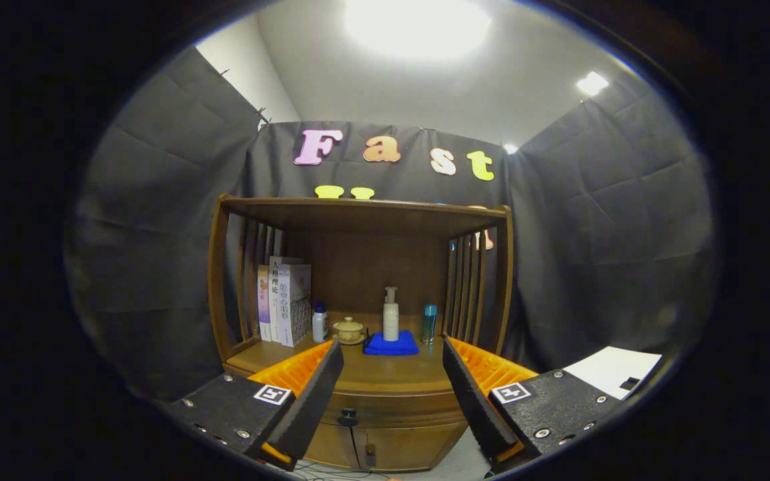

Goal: Pull open the drawer, take out the items inside it, and place them on the countertop above the cabinet.

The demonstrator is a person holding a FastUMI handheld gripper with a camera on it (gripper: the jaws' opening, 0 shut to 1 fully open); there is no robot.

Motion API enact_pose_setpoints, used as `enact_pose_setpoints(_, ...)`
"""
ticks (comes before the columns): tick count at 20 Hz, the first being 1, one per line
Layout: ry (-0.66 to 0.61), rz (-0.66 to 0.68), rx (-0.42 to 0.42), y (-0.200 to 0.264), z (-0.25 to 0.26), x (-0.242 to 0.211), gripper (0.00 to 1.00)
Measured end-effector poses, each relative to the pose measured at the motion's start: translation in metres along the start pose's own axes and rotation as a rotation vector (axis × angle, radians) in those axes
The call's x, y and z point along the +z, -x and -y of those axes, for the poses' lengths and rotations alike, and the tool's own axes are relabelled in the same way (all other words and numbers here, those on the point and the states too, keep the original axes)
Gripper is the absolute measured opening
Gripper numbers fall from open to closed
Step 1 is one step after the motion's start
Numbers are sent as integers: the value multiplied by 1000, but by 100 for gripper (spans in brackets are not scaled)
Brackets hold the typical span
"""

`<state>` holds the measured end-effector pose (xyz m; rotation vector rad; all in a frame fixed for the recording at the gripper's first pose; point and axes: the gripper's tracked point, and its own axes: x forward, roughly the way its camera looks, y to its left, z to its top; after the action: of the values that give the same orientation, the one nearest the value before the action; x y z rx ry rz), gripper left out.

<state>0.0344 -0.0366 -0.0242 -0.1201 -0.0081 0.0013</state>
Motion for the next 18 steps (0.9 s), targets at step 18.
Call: enact_pose_setpoints(18,-41,-183,16,-48,-17,-133,95)
